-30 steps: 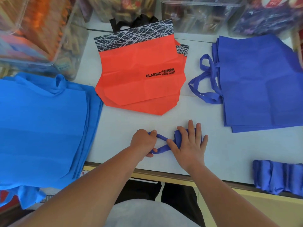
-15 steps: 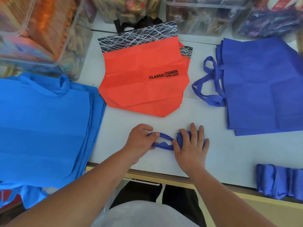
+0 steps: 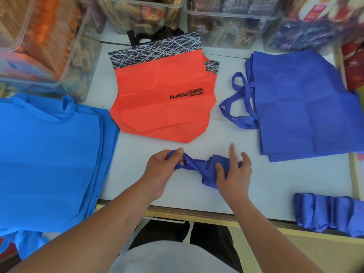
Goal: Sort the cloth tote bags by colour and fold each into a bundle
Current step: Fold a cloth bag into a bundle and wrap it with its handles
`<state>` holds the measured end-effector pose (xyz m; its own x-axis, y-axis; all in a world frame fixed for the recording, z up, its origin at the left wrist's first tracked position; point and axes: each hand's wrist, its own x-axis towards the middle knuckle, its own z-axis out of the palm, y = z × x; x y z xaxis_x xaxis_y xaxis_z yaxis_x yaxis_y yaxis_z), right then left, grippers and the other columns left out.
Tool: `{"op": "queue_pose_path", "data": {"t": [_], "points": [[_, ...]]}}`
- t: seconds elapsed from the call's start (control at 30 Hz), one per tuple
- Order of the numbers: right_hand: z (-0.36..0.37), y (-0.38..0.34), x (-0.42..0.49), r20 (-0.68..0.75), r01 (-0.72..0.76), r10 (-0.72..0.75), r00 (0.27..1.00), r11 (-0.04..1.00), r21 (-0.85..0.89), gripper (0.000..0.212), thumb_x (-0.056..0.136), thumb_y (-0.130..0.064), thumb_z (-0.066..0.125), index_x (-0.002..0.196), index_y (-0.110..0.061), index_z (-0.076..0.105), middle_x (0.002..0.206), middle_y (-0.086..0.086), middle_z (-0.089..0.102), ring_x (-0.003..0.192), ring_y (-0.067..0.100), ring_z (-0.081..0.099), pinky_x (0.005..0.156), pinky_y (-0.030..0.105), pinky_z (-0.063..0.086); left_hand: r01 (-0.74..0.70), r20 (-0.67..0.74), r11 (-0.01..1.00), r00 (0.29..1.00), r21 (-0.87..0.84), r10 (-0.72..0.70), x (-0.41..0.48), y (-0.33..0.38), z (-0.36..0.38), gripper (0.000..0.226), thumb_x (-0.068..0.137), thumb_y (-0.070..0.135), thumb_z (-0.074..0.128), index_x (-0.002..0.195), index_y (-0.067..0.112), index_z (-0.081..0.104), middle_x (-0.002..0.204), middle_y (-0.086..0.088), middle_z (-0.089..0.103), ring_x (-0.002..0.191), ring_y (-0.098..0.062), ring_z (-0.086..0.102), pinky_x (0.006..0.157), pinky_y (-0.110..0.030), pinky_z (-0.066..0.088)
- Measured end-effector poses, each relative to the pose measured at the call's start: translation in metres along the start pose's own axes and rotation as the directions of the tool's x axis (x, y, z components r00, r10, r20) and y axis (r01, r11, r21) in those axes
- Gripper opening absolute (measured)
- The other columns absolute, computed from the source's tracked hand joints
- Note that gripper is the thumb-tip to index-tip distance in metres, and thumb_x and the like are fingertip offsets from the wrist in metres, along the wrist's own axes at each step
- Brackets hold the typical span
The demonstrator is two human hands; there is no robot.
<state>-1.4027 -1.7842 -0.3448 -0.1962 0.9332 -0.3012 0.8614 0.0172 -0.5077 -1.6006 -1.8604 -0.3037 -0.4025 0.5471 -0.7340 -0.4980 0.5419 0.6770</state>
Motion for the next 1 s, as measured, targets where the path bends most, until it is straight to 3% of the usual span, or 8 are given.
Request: {"op": "queue_pose_path", "data": {"t": [0.07, 0.13, 0.27, 0.37, 0.47, 0.63, 0.77, 1.0], "points": [[-0.014, -0.002, 0.003, -0.011, -0.234, 0.234, 0.972, 0.972, 0.037, 0.103, 0.083, -0.06, 0.072, 0.16, -0.032, 0.01, 0.155, 0.012, 0.024, 0.136, 0.035, 0.033, 0.102, 0.052, 0.045, -0.081, -0.04, 0.994, 0.996, 0.069, 0.084, -0.002, 0.005, 0.004, 0.03, 0.094, 0.034, 0.072, 0.077, 0.008, 0.069, 0.076, -0.005, 0.071, 0.094, -0.028, 0.071, 0.098, -0.038, 0.054], [-0.023, -0.002, 0.005, 0.056, -0.428, 0.426, 0.903, 0.902, 0.052, 0.109, 0.072, -0.07, 0.076, 0.153, -0.019, 0.025, 0.143, 0.012, 0.04, 0.129, 0.035, 0.043, 0.098, 0.051, 0.047, -0.132, -0.017, 0.987, 0.991, 0.087, 0.134, -0.006, 0.01, 0.008, 0.028, 0.093, 0.029, 0.072, 0.077, 0.007, 0.069, 0.073, -0.009, 0.07, 0.087, -0.026, 0.072, 0.09, -0.036, 0.056], [-0.019, -0.005, 0.004, 0.192, -0.535, 0.501, 0.844, 0.813, 0.231, 0.07, 0.076, -0.061, 0.079, 0.116, -0.021, 0.039, 0.114, 0.004, 0.06, 0.091, 0.023, 0.062, 0.078, 0.044, 0.057, -0.18, 0.045, 0.958, 0.984, 0.222, 0.174, -0.01, 0.012, 0.017, 0.022, 0.096, 0.028, 0.069, 0.087, 0.008, 0.069, 0.062, -0.006, 0.062, 0.065, -0.016, 0.062, 0.074, -0.033, 0.059], [-0.017, -0.014, 0.002, 0.248, -0.569, 0.512, 0.823, 0.738, 0.363, 0.057, 0.08, -0.046, 0.082, 0.112, -0.016, 0.046, 0.114, 0.005, 0.06, 0.081, 0.011, 0.057, 0.061, 0.03, 0.047, -0.205, 0.057, 0.895, 0.978, 0.397, 0.199, -0.011, 0.009, 0.02, 0.027, 0.1, 0.035, 0.06, 0.093, 0.009, 0.065, 0.058, -0.009, 0.059, 0.054, -0.013, 0.058, 0.062, -0.028, 0.054], [-0.02, -0.016, 0.002, 0.302, -0.592, 0.509, 0.806, 0.684, 0.426, 0.053, 0.079, -0.038, 0.086, 0.113, -0.015, 0.054, 0.121, 0.006, 0.052, 0.083, 0.009, 0.055, 0.064, 0.028, 0.046, -0.184, 0.041, 0.859, 0.981, 0.478, 0.188, -0.012, 0.005, 0.018, 0.031, 0.103, 0.038, 0.054, 0.092, 0.009, 0.058, 0.057, -0.009, 0.057, 0.049, -0.013, 0.057, 0.057, -0.026, 0.048], [-0.047, -0.021, -0.002, 0.417, -0.537, 0.344, 0.841, 0.624, 0.568, 0.048, 0.082, -0.018, 0.084, 0.119, -0.018, 0.053, 0.116, 0.001, 0.064, 0.095, 0.014, 0.064, 0.068, 0.028, 0.05, -0.111, 0.01, 0.854, 0.992, 0.509, 0.122, -0.016, 0.001, 0.014, 0.036, 0.103, 0.043, 0.051, 0.088, 0.01, 0.054, 0.054, -0.008, 0.061, 0.052, -0.018, 0.062, 0.066, -0.033, 0.049], [-0.086, -0.025, -0.015, 0.468, -0.377, 0.077, 0.881, 0.711, 0.594, 0.022, 0.093, -0.01, 0.071, 0.106, -0.026, 0.064, 0.096, -0.016, 0.075, 0.096, 0.006, 0.07, 0.067, 0.017, 0.053, -0.028, -0.008, 0.847, 0.999, 0.53, 0.038, -0.026, 0.009, 0.019, 0.039, 0.102, 0.042, 0.051, 0.095, 0.004, 0.058, 0.062, -0.009, 0.057, 0.047, -0.018, 0.058, 0.059, -0.03, 0.048], [-0.176, -0.001, -0.033, 0.518, -0.081, -0.256, 0.816, 0.838, 0.54, 0.031, 0.091, 0.002, 0.068, 0.11, -0.023, 0.064, 0.102, -0.004, 0.073, 0.096, 0.02, 0.068, 0.084, 0.03, 0.056, 0.175, 0.188, 0.867, 0.938, 0.466, -0.29, -0.063, 0.027, 0.057, 0.034, 0.1, 0.034, 0.061, 0.103, 0.001, 0.065, 0.064, -0.007, 0.052, 0.05, -0.018, 0.049, 0.061, -0.035, 0.058]]}}
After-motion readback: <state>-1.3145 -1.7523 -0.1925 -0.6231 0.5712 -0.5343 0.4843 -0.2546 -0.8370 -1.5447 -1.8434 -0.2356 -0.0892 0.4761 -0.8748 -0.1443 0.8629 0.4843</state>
